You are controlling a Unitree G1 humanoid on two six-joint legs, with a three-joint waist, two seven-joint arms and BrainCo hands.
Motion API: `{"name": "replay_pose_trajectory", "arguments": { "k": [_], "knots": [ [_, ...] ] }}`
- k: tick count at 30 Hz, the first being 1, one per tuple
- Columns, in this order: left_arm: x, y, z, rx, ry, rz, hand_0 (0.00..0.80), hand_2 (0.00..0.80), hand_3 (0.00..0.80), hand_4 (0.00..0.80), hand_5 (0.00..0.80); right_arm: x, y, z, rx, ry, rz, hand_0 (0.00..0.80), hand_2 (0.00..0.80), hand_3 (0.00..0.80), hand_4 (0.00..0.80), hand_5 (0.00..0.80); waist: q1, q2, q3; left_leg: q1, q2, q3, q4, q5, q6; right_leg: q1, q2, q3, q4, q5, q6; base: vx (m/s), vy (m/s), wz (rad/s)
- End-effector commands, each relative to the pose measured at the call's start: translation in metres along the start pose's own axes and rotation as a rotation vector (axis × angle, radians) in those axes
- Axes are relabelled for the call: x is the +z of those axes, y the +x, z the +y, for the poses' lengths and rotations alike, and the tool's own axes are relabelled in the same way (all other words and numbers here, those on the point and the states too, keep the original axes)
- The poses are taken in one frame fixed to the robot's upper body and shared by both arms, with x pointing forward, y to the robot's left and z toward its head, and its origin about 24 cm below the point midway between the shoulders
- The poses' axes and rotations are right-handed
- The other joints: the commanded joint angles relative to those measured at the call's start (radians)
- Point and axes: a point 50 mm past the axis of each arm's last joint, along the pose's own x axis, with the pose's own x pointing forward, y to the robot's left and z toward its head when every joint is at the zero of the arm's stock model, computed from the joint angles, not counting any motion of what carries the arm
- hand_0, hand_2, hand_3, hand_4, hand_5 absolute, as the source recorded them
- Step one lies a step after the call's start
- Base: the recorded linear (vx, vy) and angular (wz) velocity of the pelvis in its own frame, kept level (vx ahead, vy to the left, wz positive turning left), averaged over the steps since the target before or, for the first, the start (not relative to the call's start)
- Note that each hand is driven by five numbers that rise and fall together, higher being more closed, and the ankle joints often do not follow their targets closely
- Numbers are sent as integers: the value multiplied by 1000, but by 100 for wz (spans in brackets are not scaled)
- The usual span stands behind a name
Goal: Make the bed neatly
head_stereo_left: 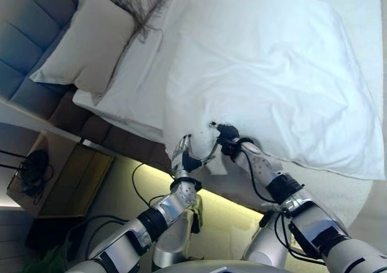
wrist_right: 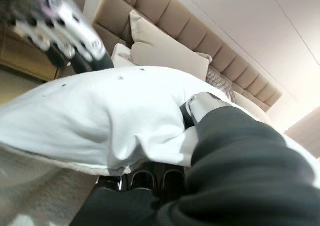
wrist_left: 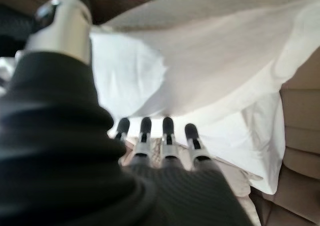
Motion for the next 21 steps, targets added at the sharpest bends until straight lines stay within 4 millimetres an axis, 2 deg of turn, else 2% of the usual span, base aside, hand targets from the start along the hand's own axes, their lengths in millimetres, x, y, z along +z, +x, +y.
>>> {"name": "replay_pose_trajectory", "arguments": {
  "k": [1,8,16,17,21],
  "knots": [
    [45,21,14,154,-25,-178,0,0,0,0,0,57,4,96,333,27,-210,800,800,800,800,800,18,-26,62,-91,53,-80,80,57,52,70,-34,23,-417,493,139,-23,-117,1],
    [47,37,35,275,-21,-175,0,0,0,0,0,55,2,108,376,65,-218,800,800,800,800,800,24,-56,93,-141,70,-89,126,60,56,56,-18,18,-420,505,130,27,-89,-7],
    [43,44,47,381,-45,-182,0,0,0,0,0,43,2,114,386,83,-206,800,800,800,800,800,29,-74,109,-154,78,-96,150,57,65,73,-3,8,-426,502,120,39,-49,-5],
    [42,45,50,396,-34,-183,0,0,0,0,0,42,1,114,390,86,-205,800,800,800,800,800,32,-74,108,-145,82,-103,159,30,57,81,1,15,-415,479,135,87,-48,-4],
    [42,46,54,410,-19,-188,0,0,0,0,0,41,0,115,393,90,-204,800,800,800,800,800,33,-73,112,-143,82,-104,159,30,58,84,1,13,-415,481,135,26,-1,-3]
  ]
}}
